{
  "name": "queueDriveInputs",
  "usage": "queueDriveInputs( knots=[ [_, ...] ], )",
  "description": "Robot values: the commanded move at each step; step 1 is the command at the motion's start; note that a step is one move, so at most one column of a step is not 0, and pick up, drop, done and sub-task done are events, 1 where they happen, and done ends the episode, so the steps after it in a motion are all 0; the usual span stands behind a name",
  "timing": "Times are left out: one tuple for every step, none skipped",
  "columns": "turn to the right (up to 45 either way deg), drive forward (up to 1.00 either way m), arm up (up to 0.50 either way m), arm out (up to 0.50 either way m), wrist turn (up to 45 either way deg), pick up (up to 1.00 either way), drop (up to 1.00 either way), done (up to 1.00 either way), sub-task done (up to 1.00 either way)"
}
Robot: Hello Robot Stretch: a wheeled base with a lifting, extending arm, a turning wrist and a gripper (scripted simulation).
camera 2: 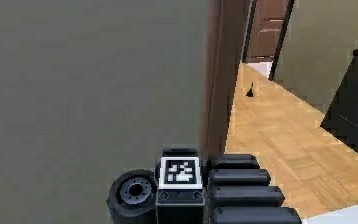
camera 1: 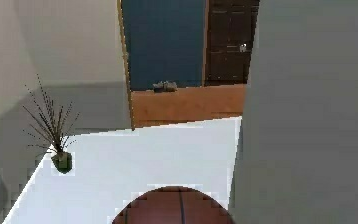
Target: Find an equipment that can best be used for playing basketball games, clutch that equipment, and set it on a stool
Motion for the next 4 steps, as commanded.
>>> queueDriveInputs(
  knots=[
    [6.0, 0.0, 0.0, 0.0, 0.0, 0.0, 0.0, 0.0, 0.0],
    [-45.0, 0.0, 0.0, 0.0, 0.0, 0.0, 0.0, 0.0, 0.0],
    [-45.0, 0.0, 0.0, 0.0, 0.0, 0.0, 0.0, 0.0, 0.0],
    [-45.0, 0.0, 0.0, 0.0, 0.0, 0.0, 0.0, 0.0, 0.0]
  ],
)
